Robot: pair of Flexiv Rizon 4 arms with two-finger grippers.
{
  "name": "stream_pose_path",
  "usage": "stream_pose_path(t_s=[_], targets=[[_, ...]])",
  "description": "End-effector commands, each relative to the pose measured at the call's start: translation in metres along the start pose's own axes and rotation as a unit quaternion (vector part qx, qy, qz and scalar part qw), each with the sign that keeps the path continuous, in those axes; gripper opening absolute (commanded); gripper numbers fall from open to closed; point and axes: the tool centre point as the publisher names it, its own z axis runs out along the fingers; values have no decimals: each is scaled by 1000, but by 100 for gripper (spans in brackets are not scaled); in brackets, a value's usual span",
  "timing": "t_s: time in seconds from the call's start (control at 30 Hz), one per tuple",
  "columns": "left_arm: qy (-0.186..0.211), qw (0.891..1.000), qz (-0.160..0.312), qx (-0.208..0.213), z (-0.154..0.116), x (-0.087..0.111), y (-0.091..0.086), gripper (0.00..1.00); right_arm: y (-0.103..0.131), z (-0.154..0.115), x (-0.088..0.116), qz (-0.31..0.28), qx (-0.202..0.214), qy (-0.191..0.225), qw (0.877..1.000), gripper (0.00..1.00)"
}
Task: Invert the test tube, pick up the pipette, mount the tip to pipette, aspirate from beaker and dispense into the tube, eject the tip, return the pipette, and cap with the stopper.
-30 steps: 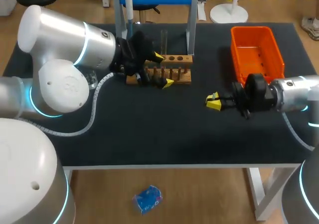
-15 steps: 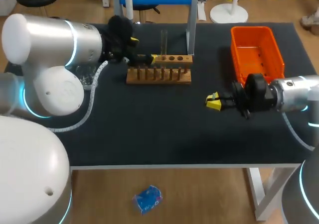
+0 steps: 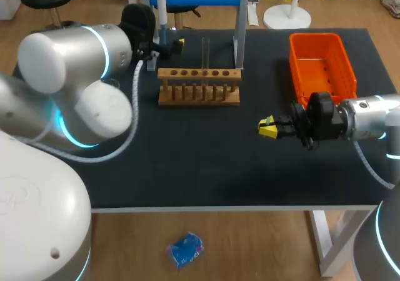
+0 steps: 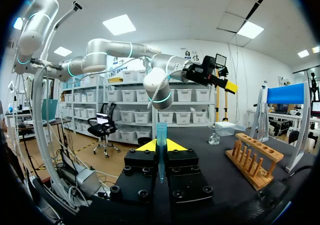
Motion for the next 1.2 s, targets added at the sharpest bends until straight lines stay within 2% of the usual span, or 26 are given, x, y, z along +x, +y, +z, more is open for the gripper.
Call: stream_pose_path(t_s=[0.03, 0.6, 0.63, 0.67, 0.87, 0.9, 0.97, 1.0, 1.2], targets=[[-23, 1000, 0, 5, 21, 3, 2, 100, 0, 0, 0, 0, 0, 0, 1000, 0], [-23, 1000, 0, 5, 21, 3, 2, 100, 0, 0, 0, 0, 0, 0, 1000, 0], [-50, 999, -14, 12, 26, -3, 1, 100, 0, 0, 0, 0, 0, 0, 1000, 0], [-69, 997, -4, 17, 31, -6, 0, 100, 0, 0, 0, 0, 0, 0, 1000, 0], [-120, 991, -20, 53, 47, -33, -17, 100, 0, 0, 0, 0, 0, 0, 1000, 0], [-125, 991, -13, 52, 49, -35, -19, 100, 0, 0, 0, 0, 0, 0, 1000, 0], [-119, 990, -29, 63, 53, -40, -24, 100, 0, 0, 0, 0, 0, 0, 1000, 0], [-125, 990, -20, 62, 55, -42, -25, 100, 0, 0, 0, 0, 0, 0, 1000, 0], [-136, 987, -39, 73, 69, -56, -32, 100, 0, 0, 0, 0, 0, 0, 1000, 0]])
